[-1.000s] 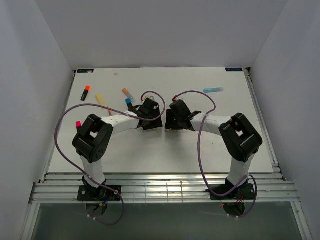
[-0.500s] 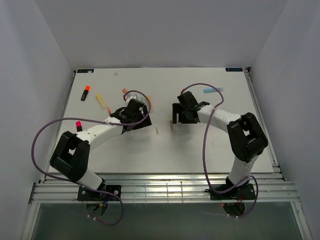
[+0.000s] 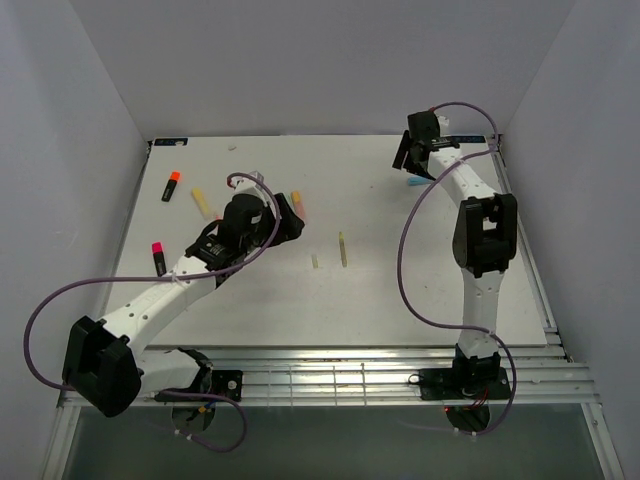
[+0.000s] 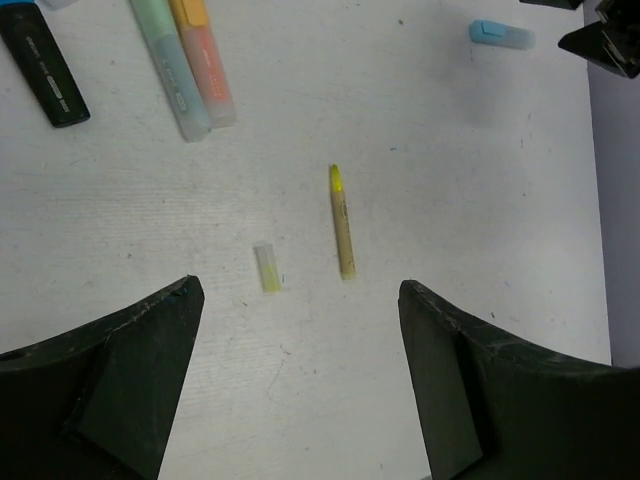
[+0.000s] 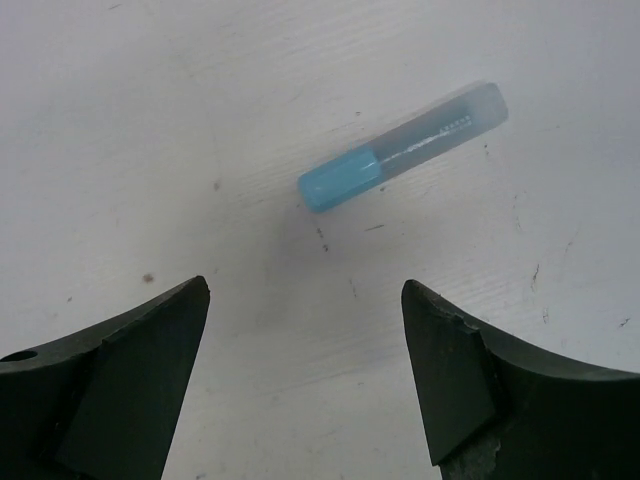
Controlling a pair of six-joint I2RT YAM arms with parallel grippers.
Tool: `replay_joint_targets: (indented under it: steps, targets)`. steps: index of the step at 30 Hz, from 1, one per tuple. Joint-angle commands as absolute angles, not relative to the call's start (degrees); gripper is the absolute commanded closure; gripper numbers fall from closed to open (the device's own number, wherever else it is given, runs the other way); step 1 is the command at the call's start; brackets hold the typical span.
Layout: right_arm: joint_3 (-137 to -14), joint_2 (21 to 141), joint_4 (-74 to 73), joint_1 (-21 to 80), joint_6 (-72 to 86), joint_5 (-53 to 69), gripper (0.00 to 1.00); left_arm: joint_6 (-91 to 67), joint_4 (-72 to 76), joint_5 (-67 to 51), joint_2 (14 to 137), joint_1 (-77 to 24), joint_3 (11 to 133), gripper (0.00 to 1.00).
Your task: Open the pen caps
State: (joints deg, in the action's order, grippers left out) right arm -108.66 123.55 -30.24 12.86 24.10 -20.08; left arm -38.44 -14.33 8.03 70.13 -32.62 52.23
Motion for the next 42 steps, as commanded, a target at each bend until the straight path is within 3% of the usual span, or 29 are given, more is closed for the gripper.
replay_joint_targets:
  steps: [1,9,42]
  targets:
    - [-114.16,127.61,-35.77,12.22,30.84,-25.39,0.16,-38.67,-10.81,3.52,67.59,-32.7,49.84,0.1]
    - [-115.93,132.01,-35.86,10.11,41.12,-28.3,0.15,-38.41,-8.09,0.97,67.06,-32.7,47.38,0.1]
    - [-126.91,142.91,-33.57,7.12,43.51,-29.09,0.13,-37.79,-1.32,-4.48,68.64,-32.7,42.45,0.1]
